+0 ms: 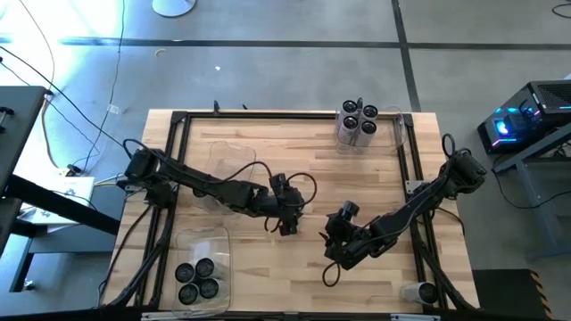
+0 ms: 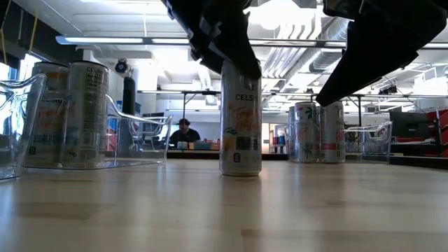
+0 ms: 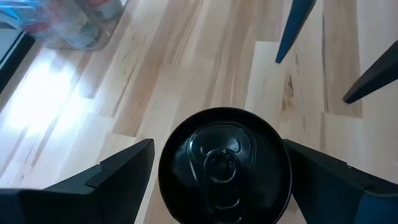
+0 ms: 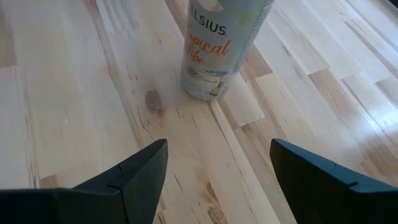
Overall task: Sort soda cans
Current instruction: Put the white yellow soda can into the top left transparent bin
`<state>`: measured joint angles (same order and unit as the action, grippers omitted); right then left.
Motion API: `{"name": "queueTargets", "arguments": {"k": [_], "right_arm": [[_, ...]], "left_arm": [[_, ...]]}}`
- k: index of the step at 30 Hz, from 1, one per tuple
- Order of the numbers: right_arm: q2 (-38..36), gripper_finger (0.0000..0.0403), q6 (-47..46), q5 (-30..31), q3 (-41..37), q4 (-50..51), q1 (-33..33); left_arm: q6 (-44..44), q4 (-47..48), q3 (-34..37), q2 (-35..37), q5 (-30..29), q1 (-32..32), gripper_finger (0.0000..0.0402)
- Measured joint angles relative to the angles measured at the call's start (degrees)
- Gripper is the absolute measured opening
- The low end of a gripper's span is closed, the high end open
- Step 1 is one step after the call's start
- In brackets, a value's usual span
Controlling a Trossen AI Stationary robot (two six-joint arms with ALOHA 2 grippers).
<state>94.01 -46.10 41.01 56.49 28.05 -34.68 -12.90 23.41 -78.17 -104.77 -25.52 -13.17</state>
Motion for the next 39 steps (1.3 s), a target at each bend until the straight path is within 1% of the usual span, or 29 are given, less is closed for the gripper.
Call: {"name": "queueTargets", "arguments": {"k": [3, 5, 8, 11, 15, 17, 21, 25, 29, 32, 34, 36, 39], "right_arm": [[0.0, 0.0279, -0.1, 0.0, 0.0, 0.0, 0.0], [0.0, 0.0279, 0.0, 0.0, 0.0, 0.0, 0.0], [0.0, 0.0279, 0.1, 0.4, 0.0, 0.0, 0.0], [0.0, 0.0279, 0.1, 0.8, 0.0, 0.0, 0.0], [0.0, 0.0279, -0.3, 0.8, 0.0, 0.0, 0.0], [0.0, 0.0279, -0.4, 0.8, 0.0, 0.1, -0.2], [0.0, 0.0279, -0.4, 0.8, 0.0, 0.1, -0.9], [0.0, 0.0279, -0.4, 0.9, 0.0, 0.1, -1.5], [0.0, 0.0279, -0.4, 2.5, 0.0, 0.1, -1.7], [0.0, 0.0279, -0.4, 3.6, 0.0, 0.0, -1.7], [0.0, 0.0279, -0.2, 3.6, 0.0, 0.0, -1.7], [0.0, 0.0279, 0.0, 3.7, 0.0, 0.0, -1.7], [0.0, 0.0279, 0.1, 3.7, 0.0, -0.1, -1.7]], "left_arm": [[0.9, 0.1, 0.0, 0.0, 0.3, 0.0, 0.0332], [1.5, -0.1, 0.0, 0.0, 1.7, 0.0, 0.0321], [2.9, -0.1, 0.0, 0.0, 3.1, 0.4, 0.0288], [7.1, 0.1, 0.0, 0.4, 3.1, 0.4, 0.025], [12.0, 6.1, -2.5, 3.0, 3.2, 0.5, 0.0249], [12.6, 10.8, -3.8, 6.4, 2.9, 0.5, 0.0249], [11.9, 23.6, -3.9, 16.5, 0.2, 0.4, 0.0249], [8.1, 33.5, -3.9, 28.8, -1.0, 0.6, 0.0249], [3.8, 42.3, -3.9, 39.6, -0.8, 3.8, 0.0249], [3.4, 45.8, -3.9, 46.0, 0.0, 6.7, 0.0249], [4.3, 46.4, -3.2, 49.3, 0.9, 8.6, 0.0249], [5.4, 46.0, -1.0, 52.1, 1.9, 10.5, 0.0249], [6.6, 46.4, 4.3, 55.0, 3.5, 14.0, 0.0249]]}}
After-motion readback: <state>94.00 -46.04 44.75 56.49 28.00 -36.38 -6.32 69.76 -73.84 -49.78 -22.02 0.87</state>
